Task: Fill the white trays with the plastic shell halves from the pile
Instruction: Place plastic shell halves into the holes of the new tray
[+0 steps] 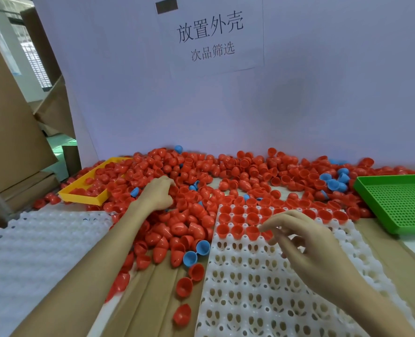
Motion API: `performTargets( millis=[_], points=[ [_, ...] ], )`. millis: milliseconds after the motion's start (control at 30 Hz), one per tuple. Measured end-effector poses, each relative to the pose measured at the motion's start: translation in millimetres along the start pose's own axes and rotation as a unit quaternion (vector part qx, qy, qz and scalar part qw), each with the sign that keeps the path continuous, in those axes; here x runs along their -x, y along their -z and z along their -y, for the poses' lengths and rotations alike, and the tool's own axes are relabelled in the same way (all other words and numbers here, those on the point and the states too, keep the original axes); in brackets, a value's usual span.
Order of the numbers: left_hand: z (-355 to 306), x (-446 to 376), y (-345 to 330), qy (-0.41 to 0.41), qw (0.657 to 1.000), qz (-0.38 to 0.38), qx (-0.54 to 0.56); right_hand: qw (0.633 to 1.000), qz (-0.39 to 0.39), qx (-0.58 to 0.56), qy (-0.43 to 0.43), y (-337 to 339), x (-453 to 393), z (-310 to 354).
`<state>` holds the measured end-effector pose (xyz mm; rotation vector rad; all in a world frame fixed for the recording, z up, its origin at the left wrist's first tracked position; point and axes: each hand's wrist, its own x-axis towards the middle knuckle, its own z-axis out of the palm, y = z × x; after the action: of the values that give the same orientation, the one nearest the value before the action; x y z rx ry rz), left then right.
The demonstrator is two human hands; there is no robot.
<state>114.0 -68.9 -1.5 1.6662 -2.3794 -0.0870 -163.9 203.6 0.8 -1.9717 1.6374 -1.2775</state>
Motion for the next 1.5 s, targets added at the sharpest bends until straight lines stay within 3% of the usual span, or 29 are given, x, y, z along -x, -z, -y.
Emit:
performTargets(
  millis=[133, 333, 400, 467, 567, 633, 767, 867, 1067, 1167, 1233, 1333, 1400, 1500],
  points=[
    [7.1, -6.0, -6.8, 0.016, 1.0, -0.01, -0.021, 1.0, -0.002, 0.014, -0.008, 0.3, -0.7, -2.4],
    [-1.0, 6.3, -12.0, -0.022, 0.988, -0.147, -0.046, 1.0, 0.001, 0.022, -0.011, 0.2, -2.2, 0.9],
    [-15.0, 15.8, -6.0, -0.054, 0.975, -0.214, 0.026, 1.0, -0.002, 0.02, -0.012, 0.6, -2.0, 0.8],
    [-38.0, 30.5, 1.5, -0.08, 0.949, -0.254, 0.17, 1.0, -0.011, 0.009, -0.017, 0.1, -1.6, 0.7],
    [-84.9, 66.1, 9.6, -0.089, 0.88, -0.218, 0.413, 0.997, -0.029, -0.052, -0.053, -2.3, -2.6, -0.6],
    [-114.0, 93.2, 8.2, -0.108, 0.835, -0.159, 0.515, 0.988, -0.035, -0.127, -0.085, -2.9, -3.3, 0.6],
    [-149.9, 134.9, -4.2, -0.207, 0.801, -0.082, 0.555, 0.965, -0.013, -0.228, -0.132, 0.5, -4.4, 3.8],
    [-155.8, 145.1, -12.1, -0.271, 0.815, -0.094, 0.503, 0.967, 0.004, -0.23, -0.112, 2.4, -4.3, 3.1],
    [-147.2, 144.4, -9.6, -0.284, 0.812, -0.077, 0.503, 0.972, -0.002, -0.215, -0.097, 3.1, -3.6, 2.8],
    [-141.2, 139.6, -7.4, -0.289, 0.829, -0.105, 0.466, 0.97, -0.019, -0.215, -0.111, 0.8, -3.1, 2.2],
    [-128.8, 129.8, -8.0, -0.239, 0.864, -0.172, 0.408, 0.967, -0.034, -0.219, -0.128, 0.2, -3.2, 1.4],
    [-89.8, 107.6, -13.2, -0.052, 0.933, -0.259, 0.245, 0.964, -0.049, -0.211, -0.153, 2.5, -4.2, -0.6],
    [-58.8, 96.3, -18.5, 0.038, 0.958, -0.233, 0.166, 0.962, -0.054, -0.211, -0.167, 4.1, -4.8, -1.3],
    [-31.5, 84.8, -26.9, 0.033, 0.975, -0.171, 0.135, 0.961, -0.052, -0.207, -0.176, 5.1, -4.8, -1.5]
  ],
)
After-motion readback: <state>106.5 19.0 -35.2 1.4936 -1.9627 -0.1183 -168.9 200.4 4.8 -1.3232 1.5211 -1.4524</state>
